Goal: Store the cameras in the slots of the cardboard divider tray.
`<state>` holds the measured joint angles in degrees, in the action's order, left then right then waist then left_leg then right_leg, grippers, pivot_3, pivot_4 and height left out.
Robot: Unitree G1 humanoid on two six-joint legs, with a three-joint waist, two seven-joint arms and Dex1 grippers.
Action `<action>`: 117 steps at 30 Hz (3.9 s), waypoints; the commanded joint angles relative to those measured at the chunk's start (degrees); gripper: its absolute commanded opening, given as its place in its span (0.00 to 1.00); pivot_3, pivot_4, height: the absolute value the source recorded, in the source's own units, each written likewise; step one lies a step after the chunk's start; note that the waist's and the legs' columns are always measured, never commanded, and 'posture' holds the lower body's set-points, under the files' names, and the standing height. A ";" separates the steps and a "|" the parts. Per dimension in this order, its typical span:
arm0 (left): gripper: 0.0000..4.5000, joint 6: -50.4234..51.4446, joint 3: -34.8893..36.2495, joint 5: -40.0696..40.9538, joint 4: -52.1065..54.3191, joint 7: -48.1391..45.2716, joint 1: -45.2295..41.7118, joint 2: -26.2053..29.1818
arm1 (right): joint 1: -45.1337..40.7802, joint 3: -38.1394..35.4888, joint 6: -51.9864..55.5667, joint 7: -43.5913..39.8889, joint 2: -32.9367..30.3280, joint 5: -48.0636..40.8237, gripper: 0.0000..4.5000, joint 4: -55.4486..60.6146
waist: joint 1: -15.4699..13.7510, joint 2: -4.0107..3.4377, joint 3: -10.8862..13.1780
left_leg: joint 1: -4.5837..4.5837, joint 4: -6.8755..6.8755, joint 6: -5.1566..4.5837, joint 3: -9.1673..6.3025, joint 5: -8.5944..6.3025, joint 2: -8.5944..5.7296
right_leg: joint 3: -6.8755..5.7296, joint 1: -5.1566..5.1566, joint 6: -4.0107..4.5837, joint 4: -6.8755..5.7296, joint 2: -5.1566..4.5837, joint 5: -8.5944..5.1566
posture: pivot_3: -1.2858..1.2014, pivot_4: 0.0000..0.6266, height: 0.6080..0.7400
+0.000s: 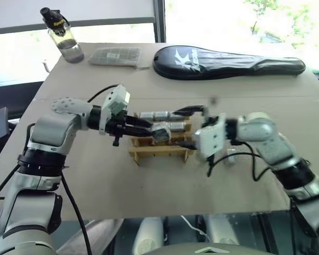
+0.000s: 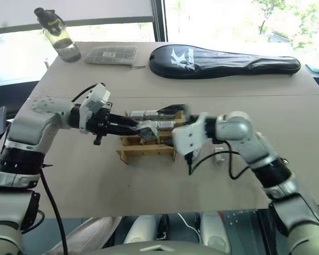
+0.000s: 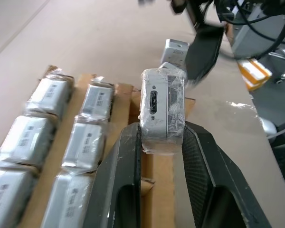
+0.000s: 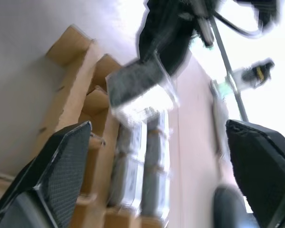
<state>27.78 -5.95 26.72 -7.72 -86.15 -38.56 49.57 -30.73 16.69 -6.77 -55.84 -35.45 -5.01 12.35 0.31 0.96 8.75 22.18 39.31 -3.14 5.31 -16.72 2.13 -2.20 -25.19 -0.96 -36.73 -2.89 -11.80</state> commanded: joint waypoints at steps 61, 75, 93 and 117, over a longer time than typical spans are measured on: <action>0.15 -16.34 -8.63 -21.82 -3.41 -1.89 1.01 3.41 | 51.78 -50.63 16.96 -26.75 -8.09 -43.18 1.00 6.10 | -1.04 0.17 -0.15 | -0.48 0.01 -0.30 -0.13 -0.17 0.02 | 0.02 0.50 -0.17 0.05 0.11 -0.12 | 0.52 0.24 1.00; 0.99 -10.70 -6.27 -18.48 0.28 -0.34 0.53 1.97 | 51.87 -50.74 16.47 -26.71 -7.94 -43.04 1.00 5.50 | -1.25 0.18 -0.14 | -0.45 0.03 -0.30 -0.15 -0.17 0.02 | 0.00 0.50 -0.16 0.05 0.11 -0.12 | 0.52 0.24 1.00; 0.99 -0.88 15.31 7.09 14.82 0.10 11.23 2.86 | 48.85 -32.75 32.85 24.41 7.36 -18.94 1.00 26.21 | -1.10 0.15 -0.13 | -0.36 0.05 0.00 -0.19 0.00 0.02 | 0.00 0.40 -0.05 -0.01 0.00 -0.27 | 0.52 0.24 1.00; 0.99 -6.72 30.35 9.29 22.68 -1.41 36.20 11.37 | 50.01 -17.73 50.72 47.88 20.46 -16.34 1.00 38.67 | -0.56 0.21 -0.18 | -0.40 -0.12 0.04 -0.17 0.00 0.04 | -0.09 0.36 -0.04 0.04 -0.07 -0.35 | 0.52 0.24 1.00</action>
<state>21.85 22.31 35.08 13.26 -87.24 -2.54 59.79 19.39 -1.36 44.02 -8.87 -15.34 -21.42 50.02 -0.25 1.17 8.58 21.79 39.19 -3.10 5.13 -16.72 2.17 -2.30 -24.83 -1.01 -36.68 -2.95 -12.15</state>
